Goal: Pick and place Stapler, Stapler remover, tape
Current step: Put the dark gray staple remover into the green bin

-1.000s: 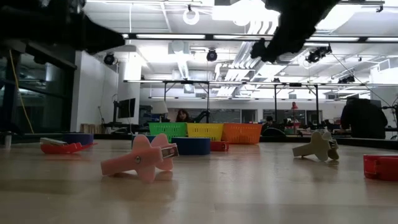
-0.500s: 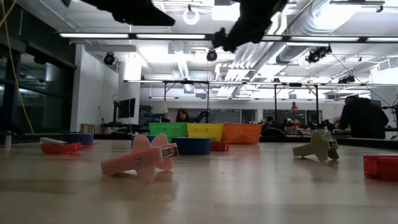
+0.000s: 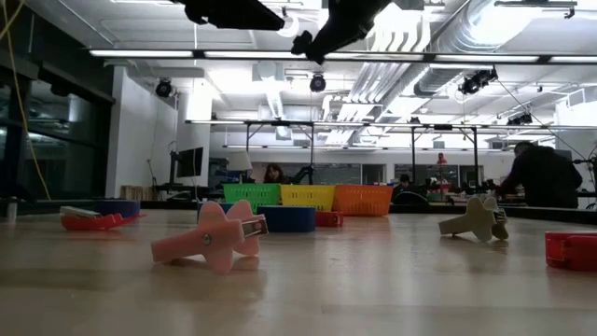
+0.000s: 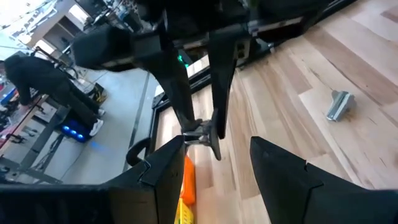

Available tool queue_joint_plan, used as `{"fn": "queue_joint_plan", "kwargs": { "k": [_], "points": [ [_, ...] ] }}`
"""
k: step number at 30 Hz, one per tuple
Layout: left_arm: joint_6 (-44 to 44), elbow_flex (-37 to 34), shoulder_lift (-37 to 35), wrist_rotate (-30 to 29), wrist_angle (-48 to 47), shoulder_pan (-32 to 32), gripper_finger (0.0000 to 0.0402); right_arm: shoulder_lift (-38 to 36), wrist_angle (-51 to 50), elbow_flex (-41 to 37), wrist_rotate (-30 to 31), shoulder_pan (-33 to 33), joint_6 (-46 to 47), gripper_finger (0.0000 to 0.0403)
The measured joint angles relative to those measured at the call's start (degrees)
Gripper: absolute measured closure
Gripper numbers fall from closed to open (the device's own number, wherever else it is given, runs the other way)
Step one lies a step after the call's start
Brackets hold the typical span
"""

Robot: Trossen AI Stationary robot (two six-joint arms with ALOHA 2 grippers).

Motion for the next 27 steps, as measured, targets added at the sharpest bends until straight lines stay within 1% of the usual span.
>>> {"fn": "queue_joint_plan", "kwargs": {
  "k": [2,7,9,12,17,20,27],
  "points": [
    [0.0,0.0,0.02,-0.35,0.08,0.0,0.0223,0.0,0.33,0.0,0.02,0.14,-0.84,0.0327],
    [0.09,0.0,0.0,-4.07,0.08,-0.02,0.0222,0.62,2.86,0.0,-0.05,0.21,-3.44,0.0327],
    [0.34,0.0,0.0,-4.55,0.07,0.0,0.0218,1.13,4.24,0.0,-0.18,0.21,-4.44,0.0327],
    [0.35,-0.02,0.0,-4.63,0.13,0.0,0.0201,1.72,5.14,0.0,-0.04,0.23,-5.7,0.0327],
    [-0.25,-0.02,0.0,-4.7,0.06,0.0,0.0153,1.88,6.37,0.0,0.02,0.15,-6.22,0.0327],
    [-0.22,-0.02,0.0,-4.7,0.08,0.0,0.0133,1.88,7.16,0.0,0.06,0.06,-7.33,0.0327],
    [-0.24,-0.02,0.0,-4.72,0.08,0.0,0.0126,3.47,11.33,0.0,-0.61,0.06,-10.17,0.0327]
  ]
}}
